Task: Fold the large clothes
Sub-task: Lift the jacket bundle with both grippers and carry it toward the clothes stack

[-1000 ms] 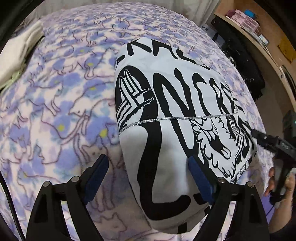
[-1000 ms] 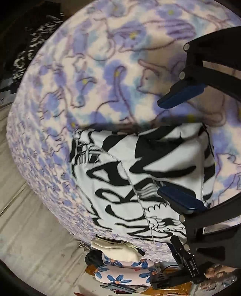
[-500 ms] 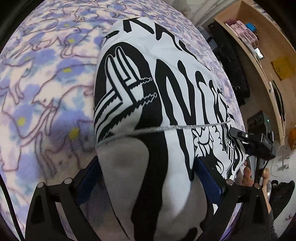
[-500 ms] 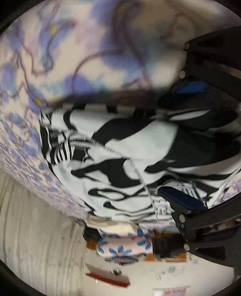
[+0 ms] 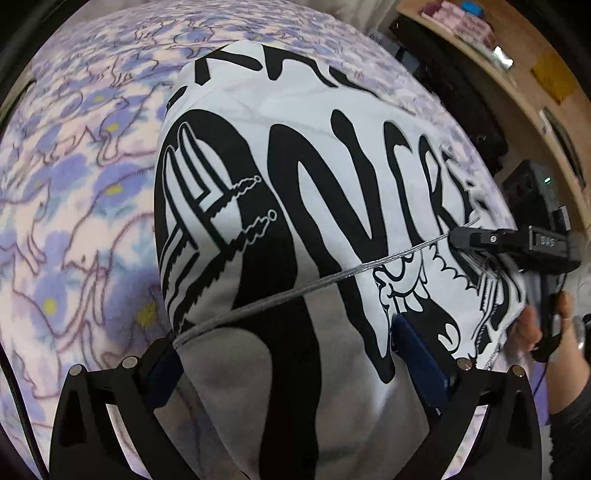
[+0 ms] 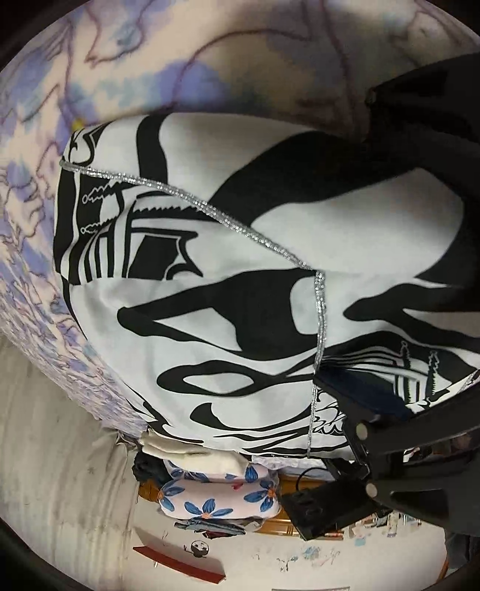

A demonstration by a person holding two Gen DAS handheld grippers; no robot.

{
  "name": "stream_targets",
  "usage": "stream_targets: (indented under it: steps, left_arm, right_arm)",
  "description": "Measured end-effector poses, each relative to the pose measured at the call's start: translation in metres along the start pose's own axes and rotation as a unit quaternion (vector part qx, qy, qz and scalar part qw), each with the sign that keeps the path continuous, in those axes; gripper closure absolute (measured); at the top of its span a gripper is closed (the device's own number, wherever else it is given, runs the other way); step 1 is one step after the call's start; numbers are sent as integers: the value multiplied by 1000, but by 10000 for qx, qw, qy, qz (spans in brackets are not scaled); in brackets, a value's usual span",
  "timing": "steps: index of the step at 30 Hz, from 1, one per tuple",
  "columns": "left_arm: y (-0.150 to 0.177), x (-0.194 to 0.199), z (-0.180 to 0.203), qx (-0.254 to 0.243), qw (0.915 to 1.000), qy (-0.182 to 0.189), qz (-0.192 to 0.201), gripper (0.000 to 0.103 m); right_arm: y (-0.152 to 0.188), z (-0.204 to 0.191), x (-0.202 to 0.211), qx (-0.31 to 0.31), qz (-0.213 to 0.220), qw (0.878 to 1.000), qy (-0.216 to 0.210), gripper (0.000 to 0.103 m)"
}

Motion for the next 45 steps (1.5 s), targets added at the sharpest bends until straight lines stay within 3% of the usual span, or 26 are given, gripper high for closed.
stream_targets:
  steps: [9, 13, 20, 29, 37, 45]
  left_arm:
    - [-14, -9, 4, -194, 9994, -273, 27, 1]
    - [-20, -5, 18, -699, 9953, -603, 285, 11]
    - [-25, 8, 17, -734, 9947, -495, 522, 32]
    - [-9, 33, 20, -953, 9912, -565, 718, 43]
    - [8, 59, 18, -959, 9899, -667, 801, 45]
    - [26, 101, -2, -888, 9883, -838, 914, 46]
  right_arm:
    - [4, -11, 10, 97, 306, 9995, -65, 52]
    - [6, -16, 16, 178, 442, 9989, 24, 60]
    - [11, -35, 30, 403, 740, 9963, 164, 71]
    - [21, -55, 44, 549, 985, 9931, 306, 77]
    - [35, -74, 43, 583, 940, 9936, 225, 78]
    - [50, -117, 35, 770, 849, 9933, 111, 79]
Point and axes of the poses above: each gripper's, at about its wrist camera, not at the fingertips, and x roughly against the way its jaws point, z to its right, y to its underside, the point moved 6 cm from there along -x, roughly the way its jaws point, and after that the axes turned 10 degrees about y, right-handed, at the moved point
